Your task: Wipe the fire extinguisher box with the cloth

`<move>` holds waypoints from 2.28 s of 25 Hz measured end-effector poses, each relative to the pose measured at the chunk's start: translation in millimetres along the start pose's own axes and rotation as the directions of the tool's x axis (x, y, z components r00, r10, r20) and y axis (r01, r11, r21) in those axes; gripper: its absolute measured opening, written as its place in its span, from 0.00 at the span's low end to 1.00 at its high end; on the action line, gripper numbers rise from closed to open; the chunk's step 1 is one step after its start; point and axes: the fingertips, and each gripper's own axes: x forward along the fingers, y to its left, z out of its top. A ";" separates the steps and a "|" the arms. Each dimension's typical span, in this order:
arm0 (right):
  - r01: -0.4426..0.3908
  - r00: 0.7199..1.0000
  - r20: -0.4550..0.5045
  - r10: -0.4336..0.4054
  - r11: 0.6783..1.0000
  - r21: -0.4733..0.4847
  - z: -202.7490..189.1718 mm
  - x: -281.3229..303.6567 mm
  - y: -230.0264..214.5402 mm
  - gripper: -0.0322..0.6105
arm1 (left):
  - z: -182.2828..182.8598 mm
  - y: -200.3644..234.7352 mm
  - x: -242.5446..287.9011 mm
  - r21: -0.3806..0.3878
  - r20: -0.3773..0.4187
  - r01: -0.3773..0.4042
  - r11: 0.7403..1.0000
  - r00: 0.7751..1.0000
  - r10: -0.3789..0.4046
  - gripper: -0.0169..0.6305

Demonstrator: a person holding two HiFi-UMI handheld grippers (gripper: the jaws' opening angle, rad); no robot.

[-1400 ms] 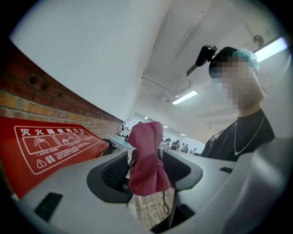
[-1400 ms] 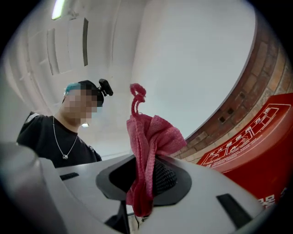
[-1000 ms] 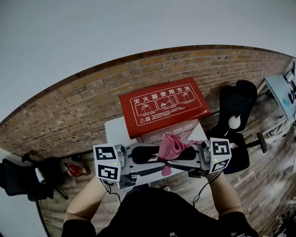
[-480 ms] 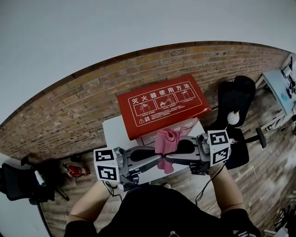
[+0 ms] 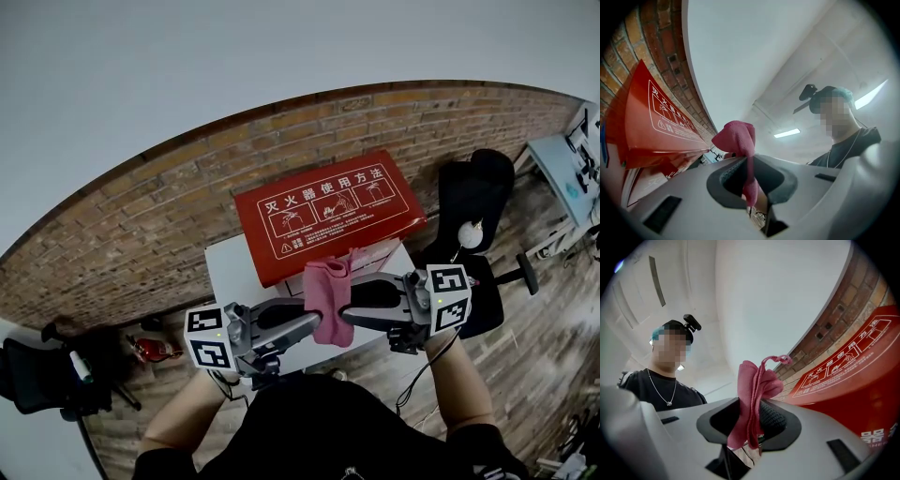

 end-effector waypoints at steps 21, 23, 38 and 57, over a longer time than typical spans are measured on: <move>0.288 0.952 0.144 -0.270 0.949 -0.128 43.3 -21.3 -18.0 0.17 | 29.2 18.3 -71.2 -0.056 0.223 -0.206 0.977 0.951 0.213 0.13; 0.312 0.946 0.149 -0.287 0.930 -0.193 55.6 -22.8 -18.6 0.15 | 30.8 18.0 -86.3 -0.089 0.263 -0.236 0.968 0.932 0.251 0.13; 0.399 0.906 0.145 -0.398 0.686 -0.608 137.3 0.2 -56.9 0.09 | 10.6 22.8 -170.6 -0.342 0.390 -0.351 0.872 0.791 0.472 0.12; 0.008 0.517 -0.027 -0.856 0.037 -0.999 117.5 81.0 -210.6 0.08 | 38.3 118.9 -206.2 -0.480 0.279 -0.314 0.819 0.830 0.482 0.12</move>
